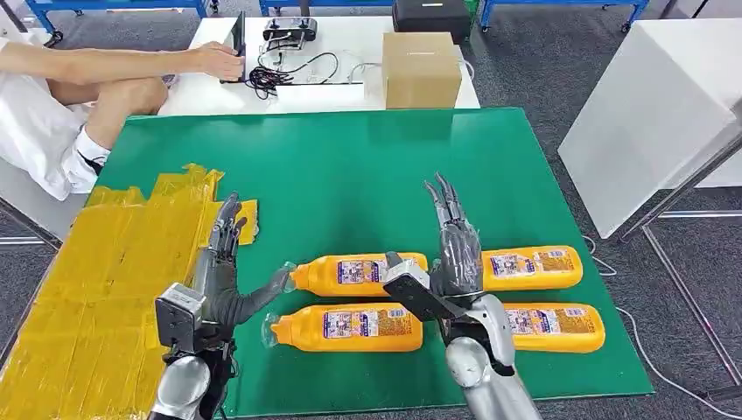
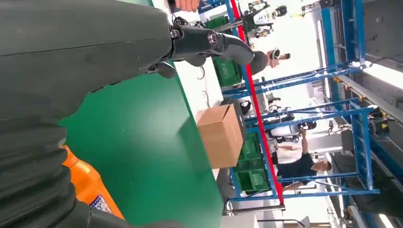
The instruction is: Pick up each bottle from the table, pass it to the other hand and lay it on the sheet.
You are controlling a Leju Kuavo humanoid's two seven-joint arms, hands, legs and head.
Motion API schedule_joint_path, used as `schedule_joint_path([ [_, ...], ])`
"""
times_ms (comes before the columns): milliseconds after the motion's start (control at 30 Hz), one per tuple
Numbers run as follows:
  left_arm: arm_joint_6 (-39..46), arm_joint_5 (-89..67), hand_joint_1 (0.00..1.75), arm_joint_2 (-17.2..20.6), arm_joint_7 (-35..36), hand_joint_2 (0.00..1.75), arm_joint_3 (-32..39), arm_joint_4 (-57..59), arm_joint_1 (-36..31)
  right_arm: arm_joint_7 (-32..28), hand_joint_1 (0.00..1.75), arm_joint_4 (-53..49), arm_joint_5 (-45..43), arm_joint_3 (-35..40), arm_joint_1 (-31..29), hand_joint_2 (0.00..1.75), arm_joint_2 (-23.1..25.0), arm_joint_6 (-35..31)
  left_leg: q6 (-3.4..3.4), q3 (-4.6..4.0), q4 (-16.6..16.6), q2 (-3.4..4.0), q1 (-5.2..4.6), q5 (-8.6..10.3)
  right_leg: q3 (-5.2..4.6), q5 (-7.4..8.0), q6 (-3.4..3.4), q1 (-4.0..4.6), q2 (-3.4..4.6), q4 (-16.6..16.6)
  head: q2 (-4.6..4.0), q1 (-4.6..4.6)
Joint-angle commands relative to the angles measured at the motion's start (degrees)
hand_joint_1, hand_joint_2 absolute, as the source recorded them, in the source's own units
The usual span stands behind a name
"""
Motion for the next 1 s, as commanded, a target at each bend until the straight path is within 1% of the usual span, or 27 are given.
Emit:
schedule_joint_path([
  [33,-0.74,-0.47,0.00,-0.32,0.53,1.75,1.18,3.51,-1.69,1.53,0.00,3.83,3.50,0.84,-3.00,1.75,-1.92,-1.60,-0.02,0.11,-0.04,0.04,0.00,-0.02,0.11,-0.01,0.01,0.00,0.02,-0.05,0.00,0.00],
  [67,-0.86,-0.58,0.00,-0.42,0.65,1.75,1.27,3.55,-1.76,2.68,0.00,4.22,5.66,1.13,-3.29,1.75,-2.13,-2.07,-0.04,0.17,-0.06,0.07,0.01,-0.04,0.17,-0.02,0.01,0.01,0.03,-0.09,0.00,0.00],
  [100,-1.06,-0.72,0.00,-0.53,0.89,1.75,1.29,3.59,-1.89,4.95,0.00,5.48,9.83,2.17,-4.11,1.75,-3.17,-1.20,-0.05,0.23,-0.08,0.09,0.01,-0.05,0.23,-0.02,0.01,0.02,0.05,-0.12,0.00,-0.02],
  [133,-1.15,-0.78,0.00,-0.57,1.01,1.75,1.35,3.59,-1.97,6.02,0.00,6.29,11.43,2.87,-4.63,1.75,-3.72,0.22,-0.05,0.26,-0.08,0.13,0.02,-0.06,0.26,-0.01,0.02,0.02,0.08,-0.14,0.00,0.00],
  [167,-1.46,-0.82,0.00,-0.63,1.34,1.75,1.56,3.70,-2.24,6.97,0.00,9.04,13.40,4.49,-6.13,1.75,-4.89,3.43,-0.04,0.19,-0.06,0.13,0.03,-0.04,0.18,0.01,0.02,0.03,0.09,-0.11,0.00,-0.02],
  [300,-2.17,-0.66,0.00,-0.75,1.66,1.75,2.13,5.09,-3.25,4.29,0.00,16.36,12.60,8.05,-8.84,1.75,-5.55,8.48,-0.03,0.17,-0.08,0.15,0.01,-0.01,0.16,0.04,0.01,0.01,0.10,-0.11,0.00,-0.02],
  [333,-3.17,-0.33,0.00,-0.81,1.99,1.75,2.03,6.32,-3.94,3.84,0.00,20.56,12.53,10.79,-10.66,1.75,-6.08,13.92,-0.04,0.23,-0.10,0.19,0.02,-0.01,0.20,0.05,0.01,0.02,0.13,-0.14,0.00,0.00],
  [367,-3.18,-0.30,0.00,-1.09,1.97,1.75,2.00,7.30,-4.53,3.22,0.00,24.19,12.16,11.22,-11.69,1.75,-5.33,12.86,-0.03,0.17,-0.08,0.09,0.01,0.01,0.16,0.03,0.01,0.01,0.05,-0.10,0.00,0.00],
  [400,-3.24,-0.31,0.00,-1.20,1.96,1.75,1.85,8.07,-4.98,2.65,0.00,28.26,11.98,11.89,-13.00,1.75,-4.60,11.12,-0.04,0.25,-0.14,0.15,0.02,0.03,0.24,0.07,0.01,0.02,0.11,-0.18,0.00,0.00],
  [433,-3.27,-0.31,0.00,-1.27,1.96,1.75,1.73,8.33,-5.16,2.55,0.00,29.68,12.07,12.26,-13.44,1.75,-4.31,11.03,-0.02,0.24,-0.12,0.15,0.03,0.02,0.22,0.06,0.00,0.03,0.13,-0.15,0.00,0.00],
  [467,-3.29,-0.32,0.00,-1.28,1.95,1.75,1.67,8.46,-5.26,2.52,0.00,30.43,12.00,12.34,-13.69,1.75,-4.15,11.01,-0.04,0.31,-0.17,0.22,0.02,0.02,0.28,0.07,0.00,0.02,0.18,-0.20,0.00,-0.02],
  [567,-3.20,-0.31,0.00,-1.35,1.95,1.75,1.60,8.67,-5.45,2.62,0.00,31.83,12.03,12.57,-14.21,1.75,-3.82,11.07,-0.02,0.18,-0.08,0.00,-0.01,0.03,0.20,0.00,0.01,-0.01,-0.02,-0.09,0.00,0.00],
  [733,-3.35,-0.18,0.00,-1.17,2.08,1.75,1.64,9.27,-5.57,2.42,0.00,33.63,11.98,13.30,-14.75,1.75,-3.21,11.19,-0.04,0.25,-0.09,0.14,0.01,-0.01,0.24,0.00,0.01,0.01,0.09,-0.10,0.00,0.00],
  [800,-3.35,-0.18,0.00,-1.17,2.08,1.75,1.64,9.27,-5.57,2.42,0.00,33.63,11.98,13.30,-14.75,1.75,-3.21,11.19,-0.02,0.11,-0.05,-0.01,0.00,0.03,0.13,0.00,0.00,0.00,-0.04,-0.06,0.00,0.00],
  [933,-3.68,0.26,0.00,-1.05,2.29,1.75,1.73,10.56,-6.20,0.25,0.00,36.09,9.52,14.61,-15.58,1.75,-3.13,12.72,-0.03,0.13,-0.05,0.05,0.01,0.02,0.13,0.01,0.00,0.01,0.02,-0.05,0.00,0.00],
  [1000,-3.72,0.34,0.00,-1.04,2.30,1.75,1.75,10.95,-6.40,0.12,0.00,36.85,9.36,14.90,-15.80,1.75,-3.17,12.96,-0.02,0.12,-0.05,0.04,0.00,0.03,0.13,0.01,0.00,0.01,0.01,-0.06,0.00,0.00],
])
